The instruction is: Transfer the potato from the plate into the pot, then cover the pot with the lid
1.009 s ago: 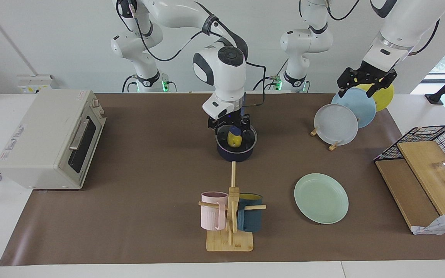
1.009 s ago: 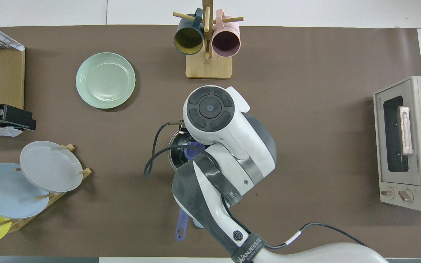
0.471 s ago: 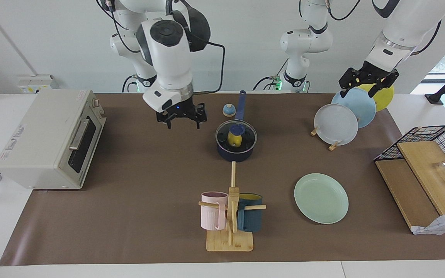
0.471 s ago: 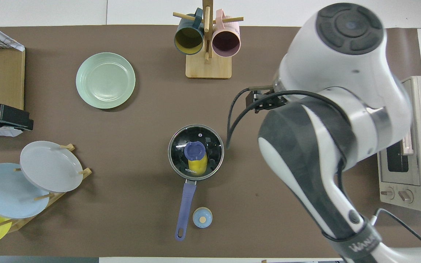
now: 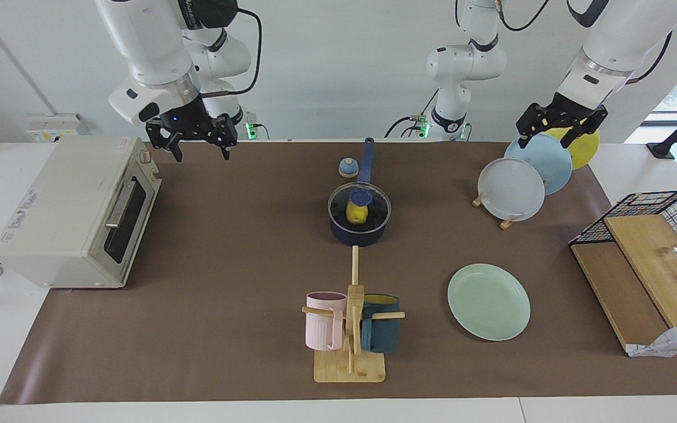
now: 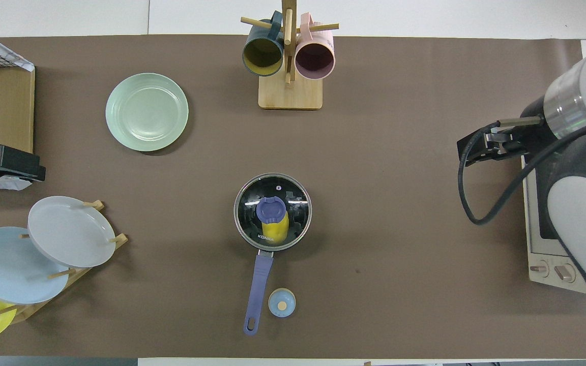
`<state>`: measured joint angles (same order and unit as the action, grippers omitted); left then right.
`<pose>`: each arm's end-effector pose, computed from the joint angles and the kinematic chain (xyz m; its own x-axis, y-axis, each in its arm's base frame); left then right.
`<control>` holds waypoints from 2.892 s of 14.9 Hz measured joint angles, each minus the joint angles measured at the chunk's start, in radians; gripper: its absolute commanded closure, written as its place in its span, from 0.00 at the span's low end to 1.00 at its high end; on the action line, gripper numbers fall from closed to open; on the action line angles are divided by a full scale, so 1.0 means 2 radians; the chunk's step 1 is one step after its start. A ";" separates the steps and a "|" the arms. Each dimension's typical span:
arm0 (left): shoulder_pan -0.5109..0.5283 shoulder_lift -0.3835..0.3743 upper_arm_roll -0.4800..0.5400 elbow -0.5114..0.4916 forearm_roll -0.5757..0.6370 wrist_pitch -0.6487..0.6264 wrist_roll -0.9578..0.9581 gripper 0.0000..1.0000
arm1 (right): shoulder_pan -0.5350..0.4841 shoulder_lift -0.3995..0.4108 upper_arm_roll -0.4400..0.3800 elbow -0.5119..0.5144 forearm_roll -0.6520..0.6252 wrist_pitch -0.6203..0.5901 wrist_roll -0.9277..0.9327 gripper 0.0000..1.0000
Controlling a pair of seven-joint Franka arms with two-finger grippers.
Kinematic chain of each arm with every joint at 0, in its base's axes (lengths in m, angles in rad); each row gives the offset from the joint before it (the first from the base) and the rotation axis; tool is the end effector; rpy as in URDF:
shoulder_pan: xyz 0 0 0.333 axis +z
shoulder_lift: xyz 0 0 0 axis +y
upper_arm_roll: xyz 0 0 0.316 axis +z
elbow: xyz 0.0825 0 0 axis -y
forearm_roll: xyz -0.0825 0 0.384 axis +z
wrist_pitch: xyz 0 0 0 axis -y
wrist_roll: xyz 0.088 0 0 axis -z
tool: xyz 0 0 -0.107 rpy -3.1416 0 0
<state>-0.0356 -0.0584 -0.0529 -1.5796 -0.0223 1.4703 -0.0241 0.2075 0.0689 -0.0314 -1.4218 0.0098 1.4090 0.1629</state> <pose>0.5235 -0.0499 0.6433 0.9965 -0.0662 -0.0514 -0.0654 -0.9977 0.0180 0.5502 0.0998 0.6417 0.9966 0.0141 -0.0817 0.0146 -0.9999 0.0057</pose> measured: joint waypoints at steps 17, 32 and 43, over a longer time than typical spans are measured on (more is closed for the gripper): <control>0.000 -0.011 0.000 -0.001 0.000 -0.003 0.000 0.00 | -0.059 -0.043 -0.001 -0.063 -0.002 0.003 -0.054 0.00; 0.000 -0.011 0.000 -0.001 0.000 -0.004 0.000 0.00 | -0.087 -0.043 0.001 -0.063 -0.005 0.005 -0.068 0.00; 0.000 -0.011 0.000 -0.001 0.000 -0.004 0.000 0.00 | -0.087 -0.042 0.001 -0.065 -0.005 0.023 -0.075 0.00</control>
<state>-0.0347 -0.0797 -0.0527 -1.5806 -0.0223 1.4626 -0.0241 0.0335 -0.0160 -0.0294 -1.5515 -0.0006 1.4550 0.0136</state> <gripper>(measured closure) 0.000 0.000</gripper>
